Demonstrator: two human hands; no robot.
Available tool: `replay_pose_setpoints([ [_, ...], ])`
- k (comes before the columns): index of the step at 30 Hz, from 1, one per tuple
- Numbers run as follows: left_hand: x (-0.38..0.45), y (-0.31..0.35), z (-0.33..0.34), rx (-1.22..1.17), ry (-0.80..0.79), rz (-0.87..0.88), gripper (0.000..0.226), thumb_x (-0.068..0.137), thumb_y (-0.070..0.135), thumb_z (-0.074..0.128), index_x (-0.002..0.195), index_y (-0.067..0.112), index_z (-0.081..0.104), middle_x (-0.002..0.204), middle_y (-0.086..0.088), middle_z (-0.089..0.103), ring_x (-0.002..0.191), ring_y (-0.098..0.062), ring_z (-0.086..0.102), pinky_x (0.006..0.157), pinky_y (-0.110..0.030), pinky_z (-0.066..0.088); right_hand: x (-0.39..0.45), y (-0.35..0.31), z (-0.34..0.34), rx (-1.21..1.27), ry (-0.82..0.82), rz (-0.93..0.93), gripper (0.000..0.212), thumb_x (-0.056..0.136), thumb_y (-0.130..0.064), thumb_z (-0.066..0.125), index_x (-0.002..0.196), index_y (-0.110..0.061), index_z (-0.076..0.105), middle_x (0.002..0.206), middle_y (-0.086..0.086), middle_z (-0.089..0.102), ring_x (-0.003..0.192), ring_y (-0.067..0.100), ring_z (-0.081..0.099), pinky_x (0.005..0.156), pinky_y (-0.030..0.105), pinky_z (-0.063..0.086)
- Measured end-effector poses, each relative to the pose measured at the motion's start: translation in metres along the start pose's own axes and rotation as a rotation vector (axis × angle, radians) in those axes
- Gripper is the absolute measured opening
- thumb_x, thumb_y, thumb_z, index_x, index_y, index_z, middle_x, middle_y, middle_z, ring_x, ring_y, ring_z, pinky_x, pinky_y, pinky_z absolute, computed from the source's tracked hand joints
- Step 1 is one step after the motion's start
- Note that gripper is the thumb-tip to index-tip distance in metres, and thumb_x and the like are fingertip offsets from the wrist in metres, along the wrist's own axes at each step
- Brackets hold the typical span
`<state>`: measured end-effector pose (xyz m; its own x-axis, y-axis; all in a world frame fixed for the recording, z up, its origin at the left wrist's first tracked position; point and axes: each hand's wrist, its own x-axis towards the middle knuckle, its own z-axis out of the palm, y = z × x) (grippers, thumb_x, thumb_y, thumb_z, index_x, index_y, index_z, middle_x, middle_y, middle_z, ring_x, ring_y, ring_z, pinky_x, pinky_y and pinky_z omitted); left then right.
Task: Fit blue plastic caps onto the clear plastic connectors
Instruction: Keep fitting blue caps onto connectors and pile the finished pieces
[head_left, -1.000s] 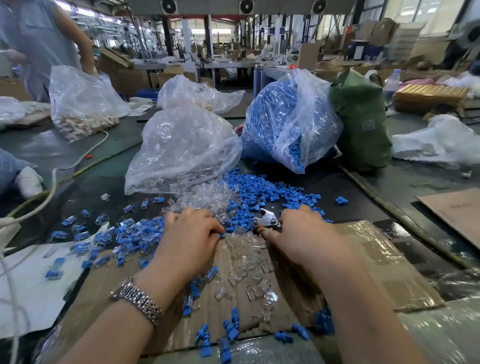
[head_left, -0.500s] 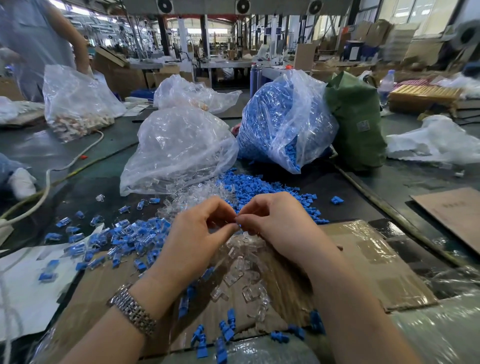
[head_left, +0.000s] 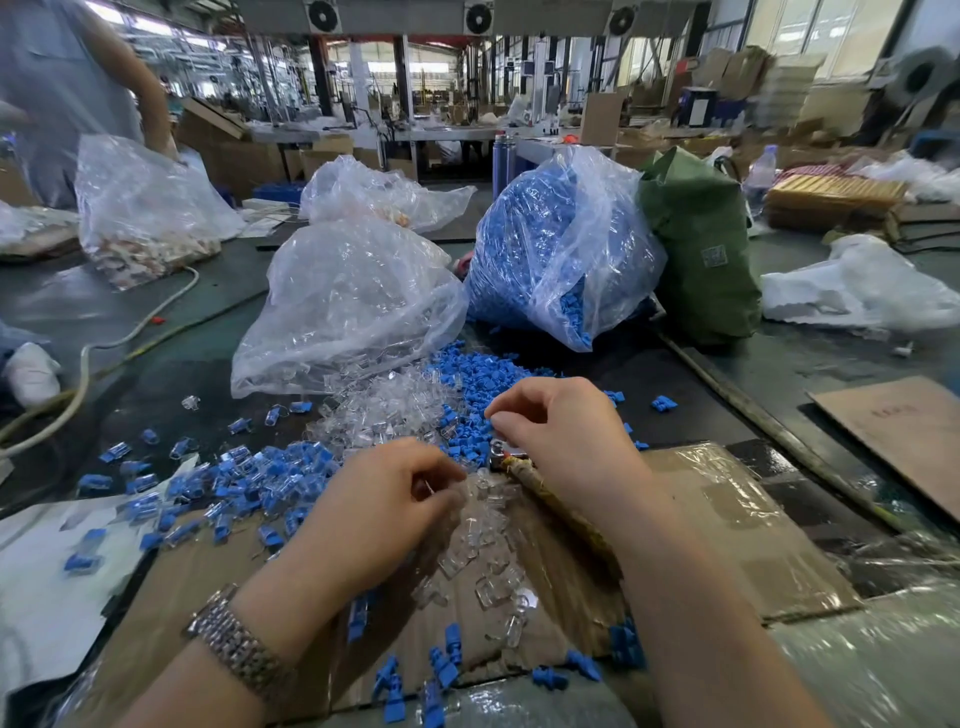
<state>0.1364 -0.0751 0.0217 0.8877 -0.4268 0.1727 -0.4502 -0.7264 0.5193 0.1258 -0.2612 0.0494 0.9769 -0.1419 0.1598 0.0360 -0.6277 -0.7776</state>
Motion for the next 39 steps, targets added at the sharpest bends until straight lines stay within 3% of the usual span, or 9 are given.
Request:
replay_pose_setpoints([
  [4,0.000,-0.002,-0.010,-0.395,0.053,-0.097,0.009,0.090,0.020,0.073,0.096,0.026,0.068,0.086,0.006,0.073,0.079,-0.002,0.069,0.069,-0.017,0.053,-0.002,-0.001,-0.003,0.056,0.026,-0.095,0.003,0.094,-0.026,0.071,0.093,-0.025,0.074,0.085,-0.011,0.072,0.083,0.003,0.067,0.083,0.026,0.054],
  [7,-0.001,-0.006,-0.016,-0.658,0.012,-0.150,0.010,0.089,0.023,0.072,0.097,0.028,0.076,0.096,0.006,0.076,0.088,-0.008,0.071,0.077,-0.023,0.055,-0.004,-0.004,-0.004,0.096,0.010,-0.197,0.004,0.095,-0.022,0.069,0.093,-0.024,0.072,0.085,-0.011,0.072,0.083,0.004,0.066,0.085,0.030,0.055],
  [10,0.000,-0.010,-0.016,-0.796,-0.038,-0.156,0.019,0.088,0.029,0.066,0.102,0.032,0.077,0.103,0.000,0.077,0.098,-0.016,0.071,0.086,-0.032,0.054,-0.007,-0.008,-0.003,0.112,-0.031,-0.303,0.005,0.096,-0.016,0.068,0.094,-0.020,0.071,0.086,-0.010,0.070,0.082,0.004,0.064,0.081,0.023,0.051],
  [13,0.002,-0.014,-0.015,-0.864,-0.045,-0.149,0.022,0.088,0.027,0.065,0.106,0.027,0.078,0.106,-0.006,0.077,0.102,-0.023,0.071,0.089,-0.036,0.053,-0.008,-0.010,-0.001,0.083,-0.035,-0.378,0.005,0.094,-0.011,0.069,0.095,-0.015,0.072,0.089,-0.006,0.069,0.084,0.007,0.063,0.078,0.017,0.047],
  [27,0.002,-0.012,-0.014,-0.905,0.046,-0.131,0.027,0.076,0.026,0.075,0.102,0.022,0.080,0.101,-0.011,0.078,0.101,-0.032,0.072,0.098,-0.046,0.055,-0.012,-0.009,0.006,-0.047,-0.071,-0.471,0.006,0.095,-0.014,0.068,0.094,-0.020,0.070,0.089,-0.006,0.064,0.085,0.012,0.059,0.079,0.036,0.050],
  [30,0.001,-0.013,-0.014,-0.900,0.061,-0.130,0.029,0.074,0.031,0.077,0.102,0.025,0.080,0.101,-0.008,0.079,0.099,-0.027,0.073,0.097,-0.047,0.055,-0.011,-0.009,0.002,0.040,-0.084,-0.392,0.005,0.096,-0.022,0.068,0.100,-0.024,0.070,0.089,-0.011,0.067,0.083,0.005,0.062,0.077,0.024,0.051],
  [32,0.001,-0.014,-0.015,-0.921,0.068,-0.143,0.028,0.074,0.029,0.077,0.101,0.025,0.080,0.102,-0.007,0.079,0.100,-0.027,0.073,0.099,-0.050,0.054,-0.008,-0.004,-0.004,-0.022,-0.023,-0.297,0.011,0.097,-0.031,0.066,0.105,-0.024,0.067,0.094,-0.012,0.066,0.088,0.005,0.062,0.081,0.025,0.050],
  [36,0.003,-0.015,-0.015,-0.963,0.080,-0.163,0.026,0.074,0.024,0.077,0.100,0.022,0.080,0.103,-0.011,0.078,0.100,-0.030,0.074,0.098,-0.050,0.055,-0.008,0.008,-0.012,-0.603,-0.149,0.092,0.042,0.093,-0.055,0.063,0.116,-0.021,0.054,0.120,0.002,0.052,0.118,0.026,0.050,0.099,0.044,0.044],
  [39,0.004,-0.014,-0.016,-0.992,0.086,-0.172,0.027,0.070,0.025,0.077,0.097,0.021,0.080,0.102,-0.012,0.078,0.099,-0.033,0.073,0.093,-0.044,0.057,-0.012,0.010,-0.009,-0.752,-0.258,0.200,0.045,0.088,-0.057,0.068,0.086,-0.018,0.044,0.113,0.008,0.050,0.117,0.032,0.046,0.100,0.050,0.041],
])
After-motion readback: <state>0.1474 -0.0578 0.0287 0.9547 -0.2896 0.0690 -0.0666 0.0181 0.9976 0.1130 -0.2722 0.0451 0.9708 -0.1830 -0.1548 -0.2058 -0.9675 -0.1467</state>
